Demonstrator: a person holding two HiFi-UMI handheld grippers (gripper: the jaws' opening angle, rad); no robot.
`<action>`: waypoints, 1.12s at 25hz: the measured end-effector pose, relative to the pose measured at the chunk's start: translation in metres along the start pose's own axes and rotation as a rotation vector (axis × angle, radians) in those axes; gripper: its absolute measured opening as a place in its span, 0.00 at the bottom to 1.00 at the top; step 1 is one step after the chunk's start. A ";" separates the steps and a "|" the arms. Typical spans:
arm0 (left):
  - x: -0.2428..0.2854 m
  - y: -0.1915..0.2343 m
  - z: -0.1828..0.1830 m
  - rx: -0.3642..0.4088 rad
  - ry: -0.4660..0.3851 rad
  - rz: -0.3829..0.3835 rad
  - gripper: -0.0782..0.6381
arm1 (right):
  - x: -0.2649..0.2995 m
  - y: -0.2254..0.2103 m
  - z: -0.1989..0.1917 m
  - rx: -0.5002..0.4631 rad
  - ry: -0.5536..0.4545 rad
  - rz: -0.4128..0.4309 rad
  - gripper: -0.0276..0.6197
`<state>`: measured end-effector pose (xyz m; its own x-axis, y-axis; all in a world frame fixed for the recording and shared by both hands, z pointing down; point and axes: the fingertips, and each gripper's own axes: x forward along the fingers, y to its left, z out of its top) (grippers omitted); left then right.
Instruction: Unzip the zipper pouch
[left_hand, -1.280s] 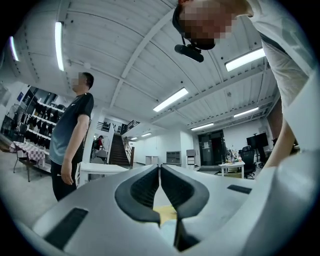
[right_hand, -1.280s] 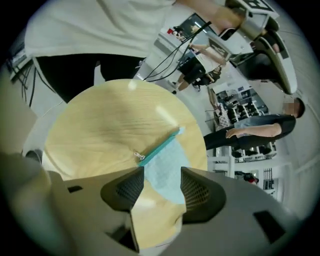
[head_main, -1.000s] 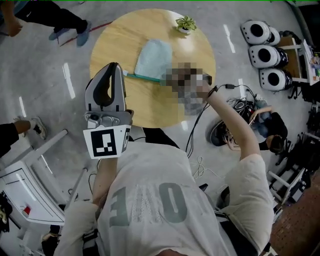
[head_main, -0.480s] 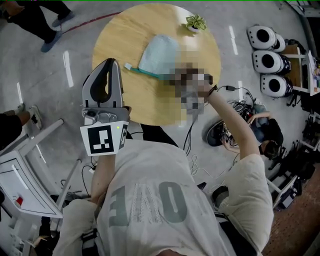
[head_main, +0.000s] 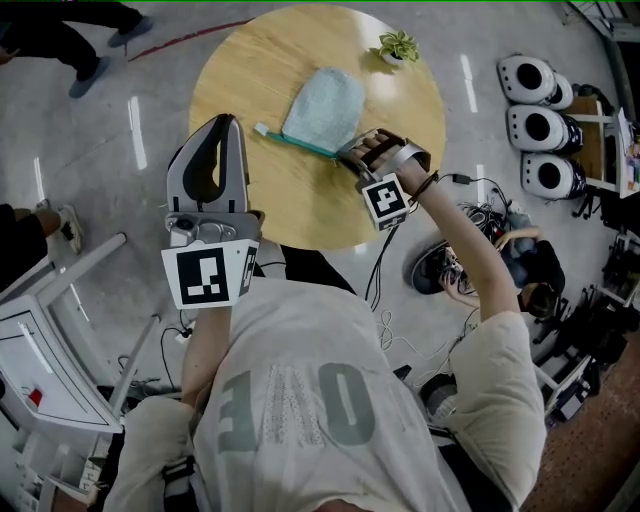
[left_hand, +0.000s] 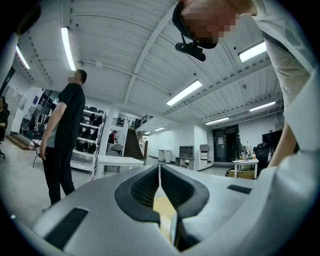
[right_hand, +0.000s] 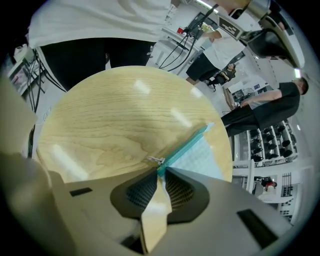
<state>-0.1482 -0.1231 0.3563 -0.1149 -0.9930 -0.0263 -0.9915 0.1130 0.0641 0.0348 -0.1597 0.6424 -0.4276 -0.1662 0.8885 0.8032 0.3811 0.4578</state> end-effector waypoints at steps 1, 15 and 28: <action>0.000 0.001 0.001 0.000 -0.004 0.000 0.15 | -0.001 -0.004 0.000 0.013 0.002 -0.008 0.15; 0.008 -0.002 0.041 0.055 -0.091 -0.083 0.15 | -0.098 -0.133 -0.013 0.598 -0.034 -0.364 0.13; 0.018 -0.075 0.083 0.251 -0.148 -0.481 0.15 | -0.272 -0.214 0.010 1.144 -0.371 -0.965 0.13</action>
<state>-0.0814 -0.1466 0.2680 0.3643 -0.9215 -0.1346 -0.9163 -0.3288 -0.2287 -0.0245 -0.1871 0.3029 -0.7951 -0.5899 0.1409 -0.4936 0.7644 0.4148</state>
